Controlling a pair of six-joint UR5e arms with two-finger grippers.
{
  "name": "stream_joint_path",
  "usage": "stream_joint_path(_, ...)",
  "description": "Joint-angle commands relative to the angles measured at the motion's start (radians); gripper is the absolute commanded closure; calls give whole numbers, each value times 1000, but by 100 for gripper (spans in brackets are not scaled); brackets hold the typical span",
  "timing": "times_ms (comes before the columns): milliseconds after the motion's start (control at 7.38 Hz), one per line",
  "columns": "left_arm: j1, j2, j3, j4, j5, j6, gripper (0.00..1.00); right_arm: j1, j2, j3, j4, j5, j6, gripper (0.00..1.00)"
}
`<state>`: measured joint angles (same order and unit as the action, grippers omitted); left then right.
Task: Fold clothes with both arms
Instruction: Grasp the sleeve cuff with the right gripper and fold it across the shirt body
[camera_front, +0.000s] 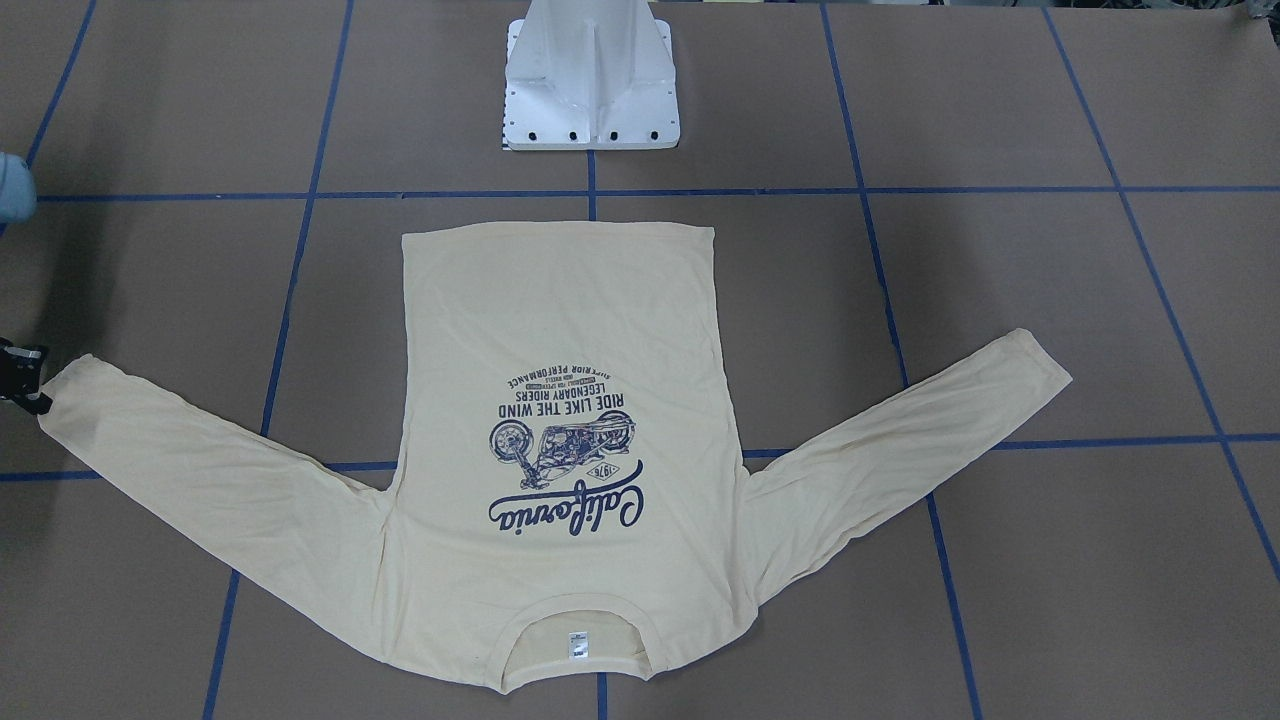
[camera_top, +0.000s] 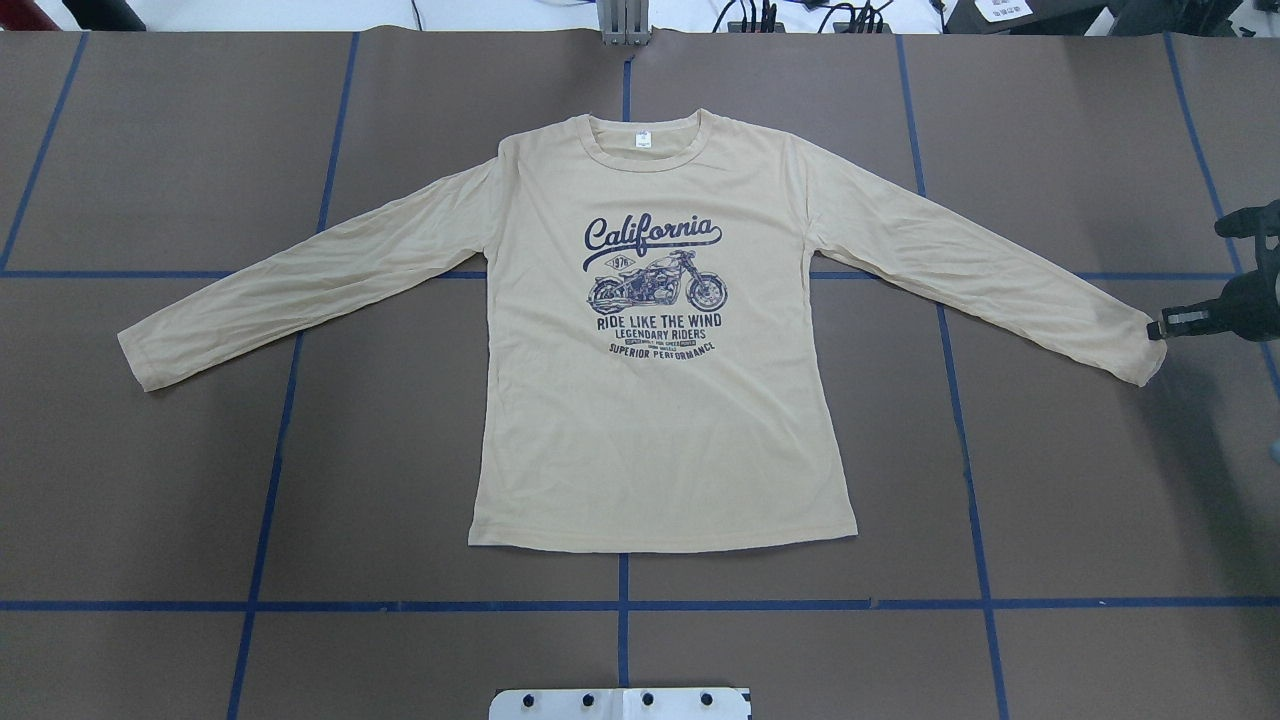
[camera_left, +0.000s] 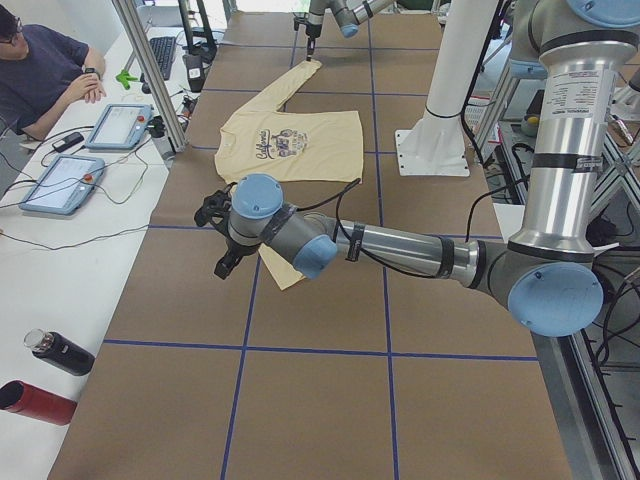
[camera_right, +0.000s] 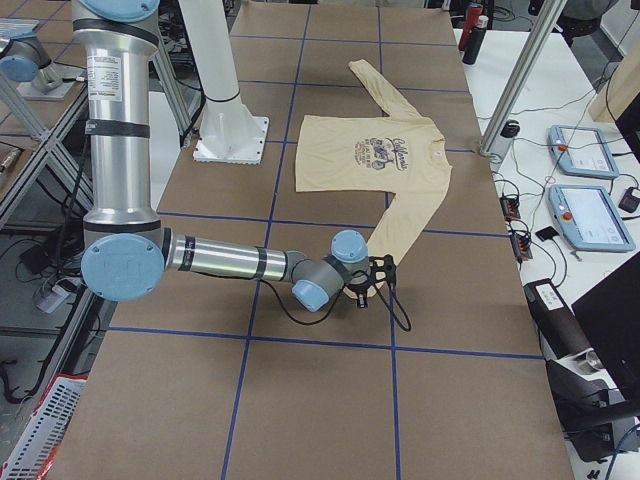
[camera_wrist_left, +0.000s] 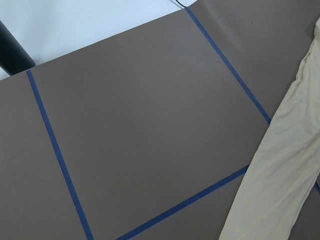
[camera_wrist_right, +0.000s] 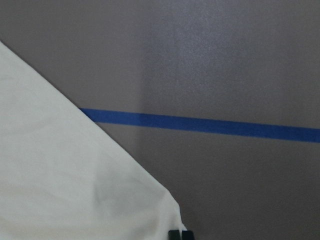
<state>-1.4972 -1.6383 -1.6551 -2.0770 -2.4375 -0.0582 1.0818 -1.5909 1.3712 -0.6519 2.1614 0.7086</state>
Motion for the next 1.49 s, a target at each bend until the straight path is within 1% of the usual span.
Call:
stream_joint_path(0, 0, 0, 0, 0, 0, -2, 0, 1, 5, 41, -14, 20, 2, 100)
stream_joint_path(135, 0, 0, 0, 0, 0, -2, 0, 35, 15, 77, -55, 55, 2, 100)
stream_joint_path(271, 0, 0, 0, 0, 0, -2, 0, 53, 17, 163, -151, 66, 2, 100)
stream_joint_path(406, 0, 0, -2, 0, 0, -3, 0, 56, 43, 283, -308, 64, 3, 100)
stream_joint_path(542, 0, 0, -2, 0, 0, -3, 0, 58, 98, 372, -469, 60, 5, 100)
stream_joint_path(677, 0, 0, -2, 0, 0, -5, 0, 56, 180, 405, -567, 57, 5, 100)
stream_joint_path(813, 0, 0, -2, 0, -2, -5, 0, 43, 246, 408, -590, 52, 43, 100)
stream_joint_path(948, 0, 0, -2, 0, -2, -5, 0, -14, 341, 404, -594, 8, 155, 100)
stream_joint_path(1084, 0, 0, 0, 2, -2, -5, 0, -128, 420, 385, -595, -100, 274, 100)
stream_joint_path(1219, 0, -2, 1, 2, 0, -5, 0, -207, 519, 315, -597, -201, 329, 100)
stream_joint_path(1355, 0, -2, 2, 2, -2, -6, 0, -256, 633, 214, -595, -245, 407, 100)
